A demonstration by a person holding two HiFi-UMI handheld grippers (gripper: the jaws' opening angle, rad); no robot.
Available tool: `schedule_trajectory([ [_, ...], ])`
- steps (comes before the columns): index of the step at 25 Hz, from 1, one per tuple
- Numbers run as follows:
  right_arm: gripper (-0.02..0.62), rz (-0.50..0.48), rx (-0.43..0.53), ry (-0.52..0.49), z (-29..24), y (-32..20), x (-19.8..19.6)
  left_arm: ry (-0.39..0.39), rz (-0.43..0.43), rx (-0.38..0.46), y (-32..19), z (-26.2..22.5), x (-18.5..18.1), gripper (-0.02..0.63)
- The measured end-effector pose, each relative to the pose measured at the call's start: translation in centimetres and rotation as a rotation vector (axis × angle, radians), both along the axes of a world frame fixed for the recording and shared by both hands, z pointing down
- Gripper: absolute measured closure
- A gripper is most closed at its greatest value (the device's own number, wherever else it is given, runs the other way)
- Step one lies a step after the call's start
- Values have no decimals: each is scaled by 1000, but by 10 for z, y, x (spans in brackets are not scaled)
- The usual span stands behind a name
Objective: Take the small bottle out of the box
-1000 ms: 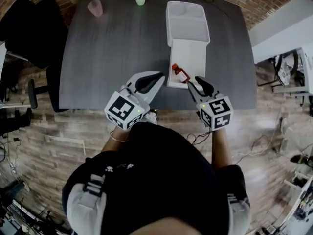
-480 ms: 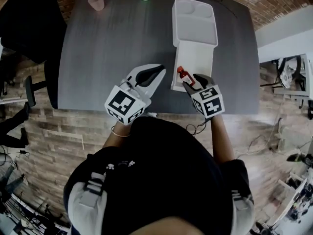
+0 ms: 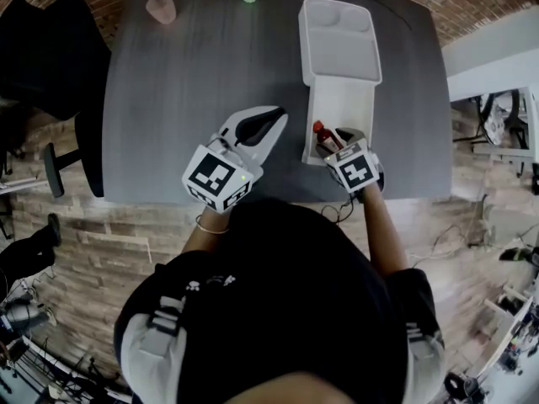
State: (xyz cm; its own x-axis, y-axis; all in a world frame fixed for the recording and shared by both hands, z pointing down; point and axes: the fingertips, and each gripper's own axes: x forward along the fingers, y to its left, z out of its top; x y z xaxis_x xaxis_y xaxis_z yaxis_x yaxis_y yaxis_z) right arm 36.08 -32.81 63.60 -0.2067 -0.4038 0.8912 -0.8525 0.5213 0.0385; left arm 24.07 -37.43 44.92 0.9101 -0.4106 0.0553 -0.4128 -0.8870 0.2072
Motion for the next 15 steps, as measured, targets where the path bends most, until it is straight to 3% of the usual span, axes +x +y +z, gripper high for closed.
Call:
schedule_trajectory([
  [15, 354, 22, -72, 62, 23, -20, -1, 34, -20, -38, -26, 10, -11, 603],
])
